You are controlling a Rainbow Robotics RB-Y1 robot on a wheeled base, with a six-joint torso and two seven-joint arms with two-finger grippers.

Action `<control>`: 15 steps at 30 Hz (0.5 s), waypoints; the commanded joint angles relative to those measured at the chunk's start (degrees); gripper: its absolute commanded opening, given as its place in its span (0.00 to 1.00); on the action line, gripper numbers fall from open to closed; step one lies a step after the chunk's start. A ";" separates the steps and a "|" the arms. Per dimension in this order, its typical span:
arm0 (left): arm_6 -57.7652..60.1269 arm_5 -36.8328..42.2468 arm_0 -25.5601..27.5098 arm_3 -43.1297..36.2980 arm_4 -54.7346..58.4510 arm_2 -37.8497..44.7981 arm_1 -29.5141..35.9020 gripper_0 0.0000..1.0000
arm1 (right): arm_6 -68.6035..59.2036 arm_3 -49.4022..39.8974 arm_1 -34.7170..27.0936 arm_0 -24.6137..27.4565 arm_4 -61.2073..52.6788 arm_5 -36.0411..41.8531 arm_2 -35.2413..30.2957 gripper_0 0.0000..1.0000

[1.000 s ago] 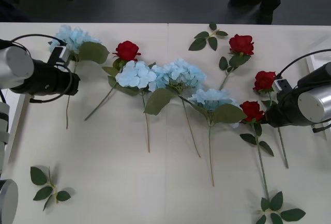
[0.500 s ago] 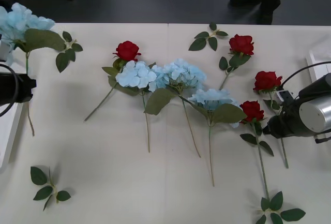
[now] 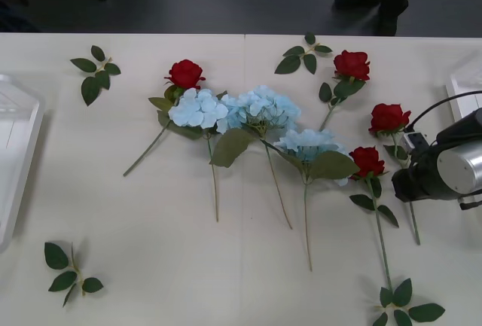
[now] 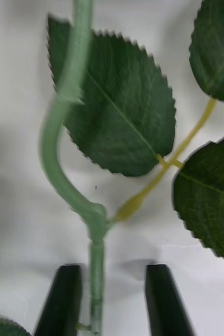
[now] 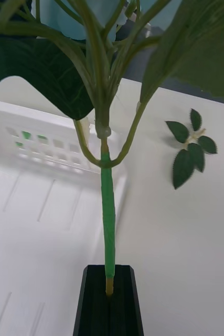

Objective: Put the red flowers into the right box and the blue flowers into the left box

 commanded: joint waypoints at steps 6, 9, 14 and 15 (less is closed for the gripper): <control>6.55 -5.72 -2.69 15.07 -2.83 -0.52 11.65 0.00 | 1.90 -2.30 -0.02 -0.17 -0.04 -1.16 -5.89 0.00; 6.20 -7.13 -3.66 20.61 -3.01 -1.49 14.29 0.00 | 2.25 -3.53 -0.46 -0.26 -0.21 0.34 -7.91 0.00; 5.49 -10.03 -5.15 29.40 -3.27 -3.86 17.89 0.00 | 2.95 -6.87 -2.39 -0.26 -1.09 5.44 -11.96 0.00; 5.23 -11.52 -5.59 31.68 -3.27 -4.92 18.51 0.00 | 3.13 -8.46 -3.36 -0.26 -2.24 8.16 -14.15 0.00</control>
